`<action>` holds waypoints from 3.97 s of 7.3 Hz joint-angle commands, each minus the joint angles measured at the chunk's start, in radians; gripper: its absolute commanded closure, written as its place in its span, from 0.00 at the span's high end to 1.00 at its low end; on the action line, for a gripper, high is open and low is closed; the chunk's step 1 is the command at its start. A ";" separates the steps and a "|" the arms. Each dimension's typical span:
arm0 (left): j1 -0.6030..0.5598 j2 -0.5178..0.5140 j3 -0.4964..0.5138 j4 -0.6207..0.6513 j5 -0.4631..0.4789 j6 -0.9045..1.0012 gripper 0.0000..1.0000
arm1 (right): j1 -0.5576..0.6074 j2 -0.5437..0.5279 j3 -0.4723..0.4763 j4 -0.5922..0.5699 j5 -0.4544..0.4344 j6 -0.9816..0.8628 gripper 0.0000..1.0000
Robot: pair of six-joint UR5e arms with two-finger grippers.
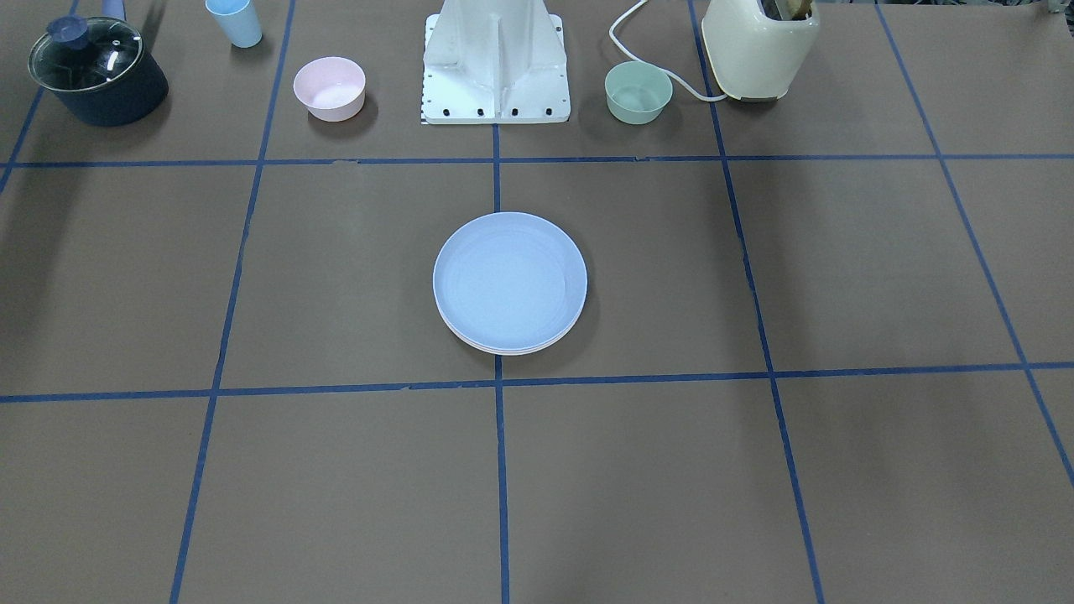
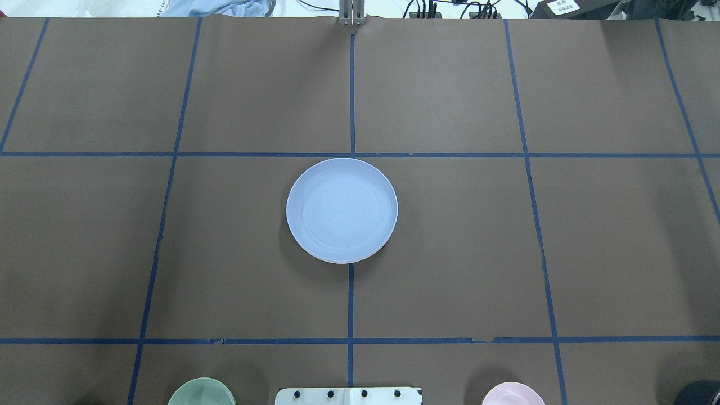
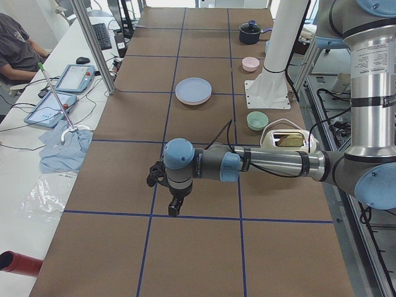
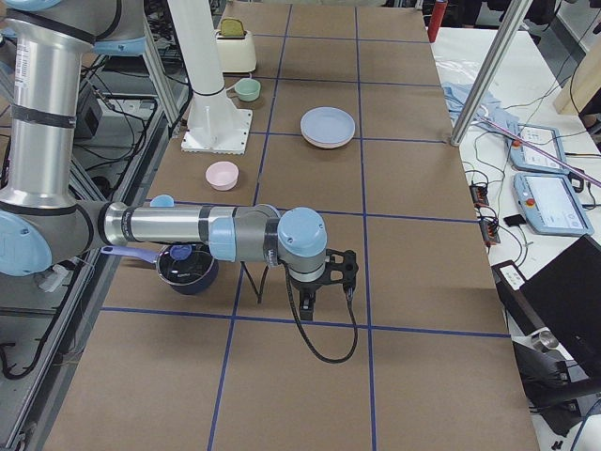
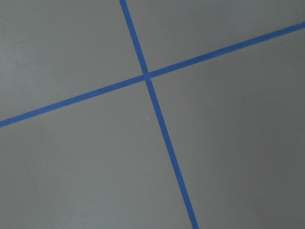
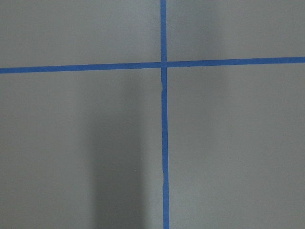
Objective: Stack three plates with pink and blue
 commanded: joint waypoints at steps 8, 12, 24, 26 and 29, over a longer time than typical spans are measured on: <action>-0.002 0.002 -0.002 -0.003 -0.037 -0.163 1.00 | 0.000 0.002 0.003 0.000 0.002 -0.002 1.00; 0.000 0.002 -0.004 -0.003 -0.037 -0.183 1.00 | 0.000 0.002 0.005 0.000 0.002 -0.002 1.00; 0.000 -0.004 0.002 -0.007 -0.037 -0.181 1.00 | 0.000 0.001 0.022 0.000 0.008 -0.002 1.00; 0.000 -0.010 0.002 -0.007 -0.037 -0.181 1.00 | 0.000 0.001 0.026 0.000 0.008 -0.002 1.00; 0.000 -0.013 0.002 -0.007 -0.037 -0.181 1.00 | 0.000 -0.001 0.026 0.000 0.008 -0.002 1.00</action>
